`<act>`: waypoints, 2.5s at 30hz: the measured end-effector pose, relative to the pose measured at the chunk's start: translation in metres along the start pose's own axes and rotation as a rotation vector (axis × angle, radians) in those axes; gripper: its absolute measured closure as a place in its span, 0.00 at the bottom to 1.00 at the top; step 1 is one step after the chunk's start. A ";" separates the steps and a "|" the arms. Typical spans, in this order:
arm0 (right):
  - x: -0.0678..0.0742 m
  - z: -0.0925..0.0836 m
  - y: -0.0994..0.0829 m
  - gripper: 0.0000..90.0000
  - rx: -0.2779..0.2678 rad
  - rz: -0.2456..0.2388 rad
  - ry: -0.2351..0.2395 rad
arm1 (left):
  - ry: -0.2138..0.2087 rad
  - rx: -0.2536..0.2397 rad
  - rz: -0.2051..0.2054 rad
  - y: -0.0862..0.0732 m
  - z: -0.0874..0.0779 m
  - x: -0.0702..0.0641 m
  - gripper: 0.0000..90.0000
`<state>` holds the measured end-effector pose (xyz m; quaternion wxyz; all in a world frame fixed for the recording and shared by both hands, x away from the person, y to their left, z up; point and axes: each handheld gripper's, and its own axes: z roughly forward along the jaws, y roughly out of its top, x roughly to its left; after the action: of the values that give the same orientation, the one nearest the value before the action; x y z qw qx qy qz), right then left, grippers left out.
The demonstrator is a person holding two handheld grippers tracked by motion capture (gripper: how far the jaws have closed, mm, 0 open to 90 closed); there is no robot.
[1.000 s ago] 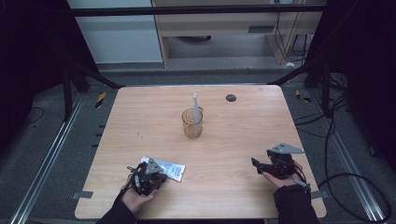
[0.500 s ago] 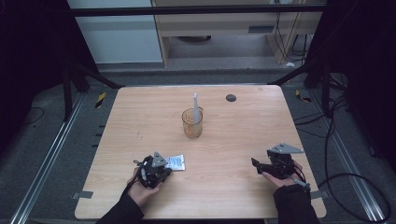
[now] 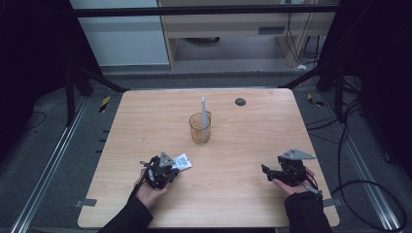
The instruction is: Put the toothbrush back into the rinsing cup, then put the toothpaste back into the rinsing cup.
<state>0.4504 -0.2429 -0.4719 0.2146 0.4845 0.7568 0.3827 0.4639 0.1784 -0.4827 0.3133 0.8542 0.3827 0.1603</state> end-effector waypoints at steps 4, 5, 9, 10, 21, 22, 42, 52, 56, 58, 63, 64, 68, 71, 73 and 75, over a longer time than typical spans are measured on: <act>0.000 0.000 0.000 0.29 0.005 0.006 0.001 | 0.008 0.000 -0.007 0.002 0.002 0.002 1.00; 0.000 0.000 0.000 0.29 0.005 0.001 -0.001 | 0.010 -0.003 -0.011 0.003 0.002 0.002 1.00; 0.000 0.000 0.000 0.29 0.005 0.002 0.000 | 0.011 -0.006 -0.016 0.003 0.003 0.004 1.00; 0.000 0.000 0.000 0.29 0.006 0.002 0.000 | 0.012 -0.006 -0.019 0.003 0.003 0.005 1.00; 0.000 0.002 -0.001 0.29 0.009 0.000 0.001 | 0.018 -0.015 -0.037 0.003 0.003 0.009 0.99; 0.000 0.002 -0.001 0.29 0.009 -0.001 0.001 | 0.018 -0.016 -0.037 0.003 0.002 0.009 0.99; -0.002 0.001 0.000 0.29 0.008 0.005 -0.002 | 0.043 -0.123 -0.070 0.015 -0.046 0.032 0.90; -0.003 0.001 0.000 0.28 0.014 0.008 -0.008 | 0.058 -0.102 -0.076 0.017 -0.055 0.047 0.77; -0.003 0.000 0.001 0.28 0.014 0.012 -0.008 | 0.067 -0.081 -0.071 0.018 -0.054 0.049 0.69; -0.003 0.000 0.001 0.28 0.011 0.012 -0.010 | 0.062 -0.069 -0.064 0.018 -0.054 0.049 0.67; -0.004 0.000 0.001 0.28 0.013 0.011 -0.007 | 0.063 -0.047 -0.053 0.020 -0.053 0.049 0.60; -0.004 0.000 0.001 0.28 0.012 0.006 -0.010 | 0.059 -0.042 -0.052 0.020 -0.053 0.050 0.59; -0.004 0.000 0.001 0.28 0.012 0.009 -0.007 | 0.055 -0.025 -0.041 0.023 -0.052 0.050 0.54; -0.004 0.000 0.001 0.28 0.013 0.012 -0.005 | 0.050 -0.010 -0.033 0.025 -0.052 0.051 0.52; -0.004 0.000 0.001 0.28 0.014 0.008 -0.009 | 0.049 0.001 -0.023 0.027 -0.052 0.051 0.50; -0.005 0.000 0.001 0.28 0.013 0.006 -0.010 | 0.048 0.008 -0.015 0.029 -0.052 0.051 0.49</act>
<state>0.4534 -0.2467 -0.4715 0.2141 0.4902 0.7566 0.3760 0.4868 0.2235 -0.4232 0.3016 0.8485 0.3973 0.1768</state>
